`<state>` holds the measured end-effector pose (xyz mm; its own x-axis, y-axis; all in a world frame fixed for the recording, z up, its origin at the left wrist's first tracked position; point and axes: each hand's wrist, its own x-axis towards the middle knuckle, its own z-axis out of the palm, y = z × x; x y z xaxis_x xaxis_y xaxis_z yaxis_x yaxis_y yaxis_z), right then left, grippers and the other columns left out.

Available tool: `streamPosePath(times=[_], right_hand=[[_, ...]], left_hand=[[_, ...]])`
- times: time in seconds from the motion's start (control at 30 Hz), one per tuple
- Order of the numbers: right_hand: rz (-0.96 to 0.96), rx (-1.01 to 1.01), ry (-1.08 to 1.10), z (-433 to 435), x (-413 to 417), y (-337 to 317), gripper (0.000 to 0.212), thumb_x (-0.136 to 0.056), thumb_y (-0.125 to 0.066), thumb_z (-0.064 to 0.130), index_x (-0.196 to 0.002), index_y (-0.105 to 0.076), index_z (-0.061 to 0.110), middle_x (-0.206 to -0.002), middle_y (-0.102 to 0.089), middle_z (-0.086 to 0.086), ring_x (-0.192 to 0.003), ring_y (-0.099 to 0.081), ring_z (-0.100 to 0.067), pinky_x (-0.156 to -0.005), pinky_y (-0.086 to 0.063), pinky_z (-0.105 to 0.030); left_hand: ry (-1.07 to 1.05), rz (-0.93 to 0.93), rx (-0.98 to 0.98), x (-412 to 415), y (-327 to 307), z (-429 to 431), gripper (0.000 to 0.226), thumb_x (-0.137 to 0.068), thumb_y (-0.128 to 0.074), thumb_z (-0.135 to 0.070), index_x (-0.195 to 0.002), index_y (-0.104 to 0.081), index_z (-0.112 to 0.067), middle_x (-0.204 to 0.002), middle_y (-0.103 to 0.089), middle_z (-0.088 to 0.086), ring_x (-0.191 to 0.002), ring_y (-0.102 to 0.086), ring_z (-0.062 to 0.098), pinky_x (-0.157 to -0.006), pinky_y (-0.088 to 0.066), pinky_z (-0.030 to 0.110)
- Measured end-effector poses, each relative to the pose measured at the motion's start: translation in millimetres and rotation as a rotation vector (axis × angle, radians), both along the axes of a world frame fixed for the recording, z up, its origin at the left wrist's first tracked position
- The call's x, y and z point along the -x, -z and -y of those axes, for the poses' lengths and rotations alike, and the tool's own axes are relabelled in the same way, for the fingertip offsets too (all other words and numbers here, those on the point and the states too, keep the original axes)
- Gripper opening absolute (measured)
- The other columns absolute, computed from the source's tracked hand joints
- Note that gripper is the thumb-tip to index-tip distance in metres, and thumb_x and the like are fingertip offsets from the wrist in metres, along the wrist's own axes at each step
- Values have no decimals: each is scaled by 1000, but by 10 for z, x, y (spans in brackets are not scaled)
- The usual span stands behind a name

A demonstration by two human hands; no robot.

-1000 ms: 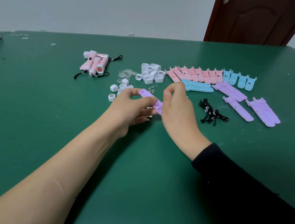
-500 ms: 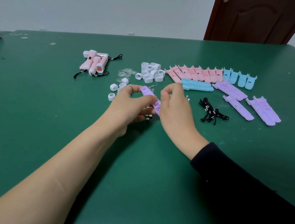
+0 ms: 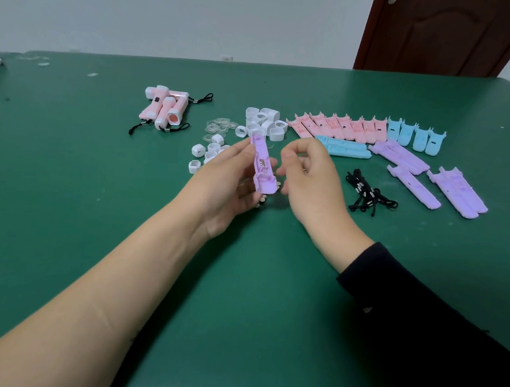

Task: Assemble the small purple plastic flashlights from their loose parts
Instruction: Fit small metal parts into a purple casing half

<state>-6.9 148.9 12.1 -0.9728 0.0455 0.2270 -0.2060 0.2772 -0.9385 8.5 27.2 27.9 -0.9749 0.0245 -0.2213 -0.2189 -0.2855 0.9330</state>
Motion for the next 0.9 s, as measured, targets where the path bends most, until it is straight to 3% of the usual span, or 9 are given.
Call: streamPosePath(times=[0.13,0.2,0.3,0.57,0.73,0.9], right_hand=[[-122,45,3,-8,-20,-44,15,-97,-51,18,-85,-53,26,-83,-58,16,-67,-52,4,-66,-42,-14],[-153,11,-27,-7,-34,-59,10,-97,-52,15,-89,-57,20,-92,-61,7,-63,-55,7,-61,-38,-6],[-147,-45,-48,-7,-32,-57,10,-95,-55,13,-90,-60,20,-104,-61,-5,-66,-60,2,-64,-39,-5],[-172,-111,-50,-30,-51,-75,10,-91,-61,12,-87,-67,19,-95,-62,-8,-69,-52,17,-68,-35,-2],[-186,-116,-45,-35,-58,-82,9,-89,-65,17,-85,-69,25,-95,-58,-1,-70,-48,-1,-69,-37,-6],[-193,-121,-42,-29,-65,-90,11,-88,-67,18,-83,-68,28,-92,-51,7,-64,-43,0,-68,-37,-5]], left_hand=[[-15,16,-58,9,-6,-1,15,-101,-50,-29,-110,-62,-27,-81,-70,-6,-65,-67,7,-53,-51,19],[-3,4,-49,5,1,-7,21,-102,-50,-30,-118,-62,-25,-87,-69,-4,-68,-68,7,-52,-51,20],[9,-15,-36,-3,-3,-11,27,-101,-50,-32,-124,-61,-24,-79,-68,-8,-63,-66,6,-51,-48,18],[14,-34,-50,-18,-16,-15,25,-100,-52,-32,-121,-63,-23,-75,-67,-7,-58,-64,5,-49,-46,16],[31,-51,-38,-17,-16,-9,21,-100,-52,-34,-112,-66,-23,-71,-66,-7,-54,-60,6,-48,-46,16],[56,-58,-26,-29,-18,-14,23,-100,-52,-35,-111,-66,-22,-69,-67,-7,-53,-59,5,-48,-46,16]])
